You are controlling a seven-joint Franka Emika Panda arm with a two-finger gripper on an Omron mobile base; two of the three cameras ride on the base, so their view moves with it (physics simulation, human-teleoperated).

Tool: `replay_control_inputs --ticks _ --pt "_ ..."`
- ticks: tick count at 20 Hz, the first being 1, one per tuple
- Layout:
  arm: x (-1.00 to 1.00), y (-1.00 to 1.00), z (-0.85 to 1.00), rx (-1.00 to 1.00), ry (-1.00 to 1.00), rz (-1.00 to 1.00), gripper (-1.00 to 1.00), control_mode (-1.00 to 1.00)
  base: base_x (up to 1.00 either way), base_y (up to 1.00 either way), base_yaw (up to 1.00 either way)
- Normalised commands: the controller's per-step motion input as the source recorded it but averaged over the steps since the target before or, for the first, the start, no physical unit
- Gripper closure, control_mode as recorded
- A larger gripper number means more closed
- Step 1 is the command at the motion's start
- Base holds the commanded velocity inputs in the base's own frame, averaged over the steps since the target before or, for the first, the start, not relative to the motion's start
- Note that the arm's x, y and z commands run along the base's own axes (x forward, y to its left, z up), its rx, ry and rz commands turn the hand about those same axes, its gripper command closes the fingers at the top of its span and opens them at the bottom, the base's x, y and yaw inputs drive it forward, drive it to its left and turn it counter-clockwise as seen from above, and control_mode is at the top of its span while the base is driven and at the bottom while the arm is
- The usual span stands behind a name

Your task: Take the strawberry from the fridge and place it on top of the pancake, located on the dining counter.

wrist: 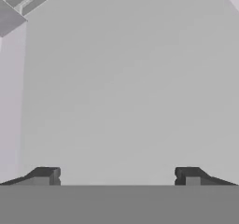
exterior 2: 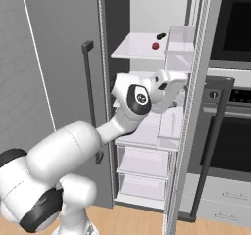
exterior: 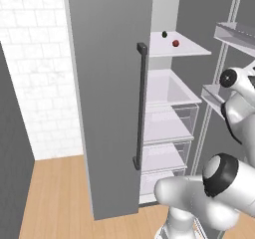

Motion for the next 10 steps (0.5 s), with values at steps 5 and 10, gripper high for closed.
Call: replay_control_inputs --ticks 5,10 --pt "-0.37 0.64 0.31 0.04 -0.02 -0.08 -1.0 -1.0 0.0 0.0 0.0" --pt "-0.36 0.79 0.03 0.11 -0.1 -0.04 -1.0 -1.0 0.0 0.0 0.0"
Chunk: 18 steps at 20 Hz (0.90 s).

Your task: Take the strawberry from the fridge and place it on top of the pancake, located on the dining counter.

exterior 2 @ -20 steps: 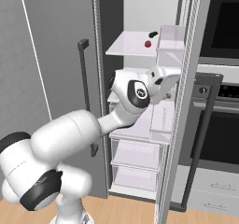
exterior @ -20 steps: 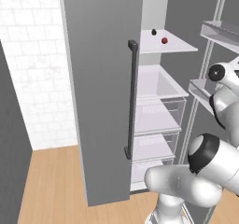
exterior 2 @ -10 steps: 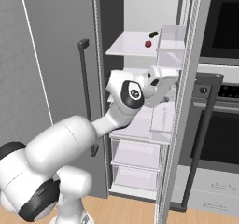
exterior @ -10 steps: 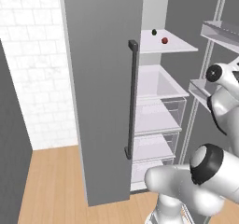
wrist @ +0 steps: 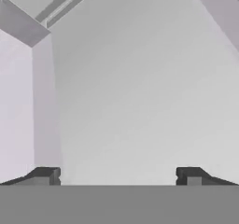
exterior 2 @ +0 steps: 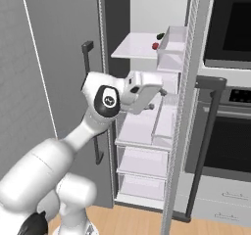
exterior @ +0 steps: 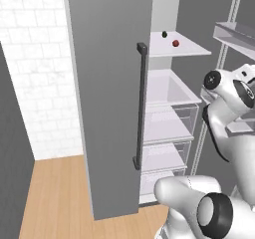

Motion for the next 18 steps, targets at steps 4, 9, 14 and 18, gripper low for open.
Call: replay_control_inputs --ticks 4,9,14,18 --pt "-0.12 0.37 0.02 0.22 -0.1 -0.01 -1.0 -1.0 0.0 0.0 0.0" --pt "0.03 -0.82 0.09 0.19 -0.1 0.01 -1.0 -1.0 0.0 0.0 0.0" --pt "0.02 -0.81 0.11 0.15 -0.16 0.01 -1.0 -1.0 0.0 0.0 0.0" --pt "-0.97 -0.07 0.18 0.14 -0.31 -0.01 -1.0 -1.0 0.0 0.0 0.0"
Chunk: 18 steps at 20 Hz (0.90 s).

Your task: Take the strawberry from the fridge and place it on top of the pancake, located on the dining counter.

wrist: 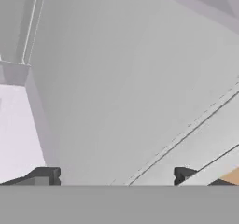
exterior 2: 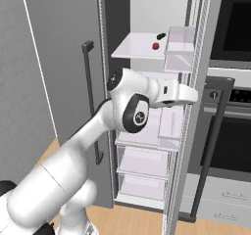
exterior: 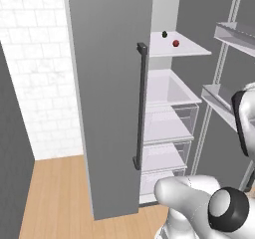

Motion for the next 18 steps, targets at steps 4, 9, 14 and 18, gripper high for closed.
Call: replay_control_inputs --ticks 4,9,14,18 --pt "-0.96 0.08 0.47 0.15 -0.12 -0.01 -1.0 -1.0 0.0 0.0 0.0" --pt "-0.6 0.43 0.4 0.22 0.0 0.0 -1.0 -1.0 0.0 0.0 0.0" --pt "-0.45 0.89 0.0 0.31 -0.01 -0.01 -1.0 -1.0 0.0 0.0 0.0" --pt "-0.32 1.0 -0.18 0.3 -0.03 0.0 -1.0 -1.0 0.0 0.0 0.0"
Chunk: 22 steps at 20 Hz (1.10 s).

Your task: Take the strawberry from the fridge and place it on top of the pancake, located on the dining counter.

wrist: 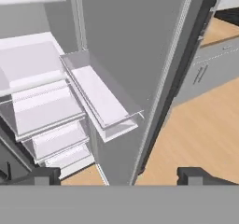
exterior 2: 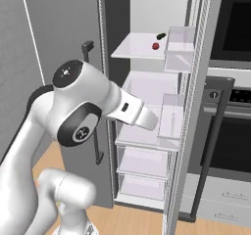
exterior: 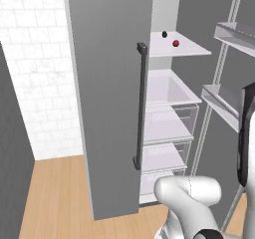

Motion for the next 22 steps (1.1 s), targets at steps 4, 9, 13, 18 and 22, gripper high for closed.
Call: replay_control_inputs --ticks 4,9,13,18,22 --pt "-0.24 1.0 -0.25 0.21 -0.07 0.0 -1.0 -1.0 0.0 0.0 0.0" --pt "-0.16 1.0 -0.21 0.03 -0.07 0.0 -1.0 -1.0 0.0 0.0 0.0" --pt "-0.04 1.0 -0.08 0.0 -0.01 0.0 -1.0 -1.0 0.0 0.0 0.0" --pt "0.14 0.76 0.0 0.1 0.0 0.08 -1.0 -1.0 0.0 0.0 0.0" --pt "0.14 0.23 -0.03 0.04 0.05 0.08 -1.0 -1.0 0.0 0.0 0.0"
